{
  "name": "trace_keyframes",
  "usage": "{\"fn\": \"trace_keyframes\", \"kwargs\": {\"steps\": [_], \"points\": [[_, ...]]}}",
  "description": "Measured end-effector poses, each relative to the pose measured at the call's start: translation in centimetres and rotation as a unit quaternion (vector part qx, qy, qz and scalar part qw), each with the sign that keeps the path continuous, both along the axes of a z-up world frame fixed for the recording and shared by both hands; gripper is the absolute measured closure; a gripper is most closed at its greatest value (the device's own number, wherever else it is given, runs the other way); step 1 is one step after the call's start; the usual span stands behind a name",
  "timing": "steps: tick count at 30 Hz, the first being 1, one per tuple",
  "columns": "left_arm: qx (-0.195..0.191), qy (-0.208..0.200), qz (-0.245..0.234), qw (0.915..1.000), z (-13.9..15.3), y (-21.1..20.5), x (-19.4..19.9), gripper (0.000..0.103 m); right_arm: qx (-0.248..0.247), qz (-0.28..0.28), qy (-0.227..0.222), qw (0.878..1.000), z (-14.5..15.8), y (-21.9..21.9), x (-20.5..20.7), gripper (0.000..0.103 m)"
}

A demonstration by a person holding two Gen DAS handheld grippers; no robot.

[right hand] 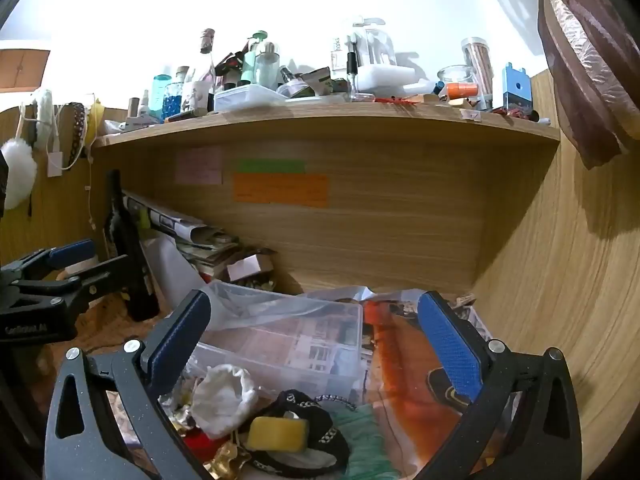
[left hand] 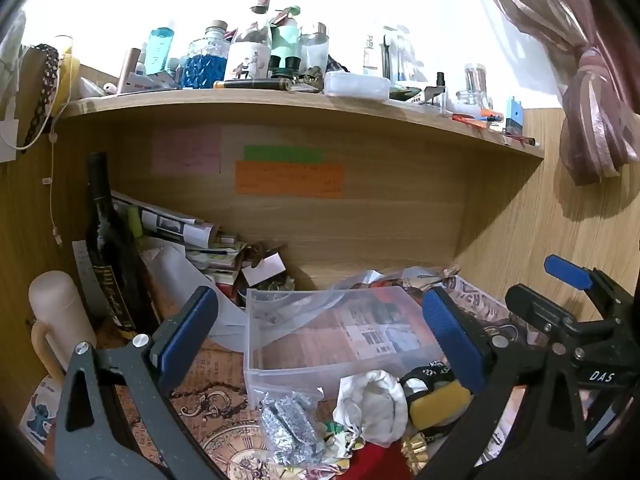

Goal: Organize soft objects

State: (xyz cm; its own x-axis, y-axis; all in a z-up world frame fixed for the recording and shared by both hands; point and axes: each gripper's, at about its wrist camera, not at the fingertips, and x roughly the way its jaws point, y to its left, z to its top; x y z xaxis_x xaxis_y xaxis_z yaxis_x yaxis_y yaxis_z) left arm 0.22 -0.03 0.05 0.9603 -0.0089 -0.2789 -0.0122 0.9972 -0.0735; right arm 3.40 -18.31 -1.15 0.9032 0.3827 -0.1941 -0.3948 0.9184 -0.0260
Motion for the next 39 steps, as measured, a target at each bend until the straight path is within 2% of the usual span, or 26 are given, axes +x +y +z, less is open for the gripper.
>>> {"fn": "trace_keyframes", "kwargs": {"steps": [1,39], "points": [[-0.01,-0.017,0.005,0.9998,-0.05,0.16,-0.25,0.0,0.0,0.0,-0.001,1.0,0.01,0.03,0.03,0.0],[0.0,-0.023,-0.006,0.9997,0.05,0.0,-0.65,0.0,0.01,0.006,0.009,1.0,-0.16,0.21,0.21,0.0]]}}
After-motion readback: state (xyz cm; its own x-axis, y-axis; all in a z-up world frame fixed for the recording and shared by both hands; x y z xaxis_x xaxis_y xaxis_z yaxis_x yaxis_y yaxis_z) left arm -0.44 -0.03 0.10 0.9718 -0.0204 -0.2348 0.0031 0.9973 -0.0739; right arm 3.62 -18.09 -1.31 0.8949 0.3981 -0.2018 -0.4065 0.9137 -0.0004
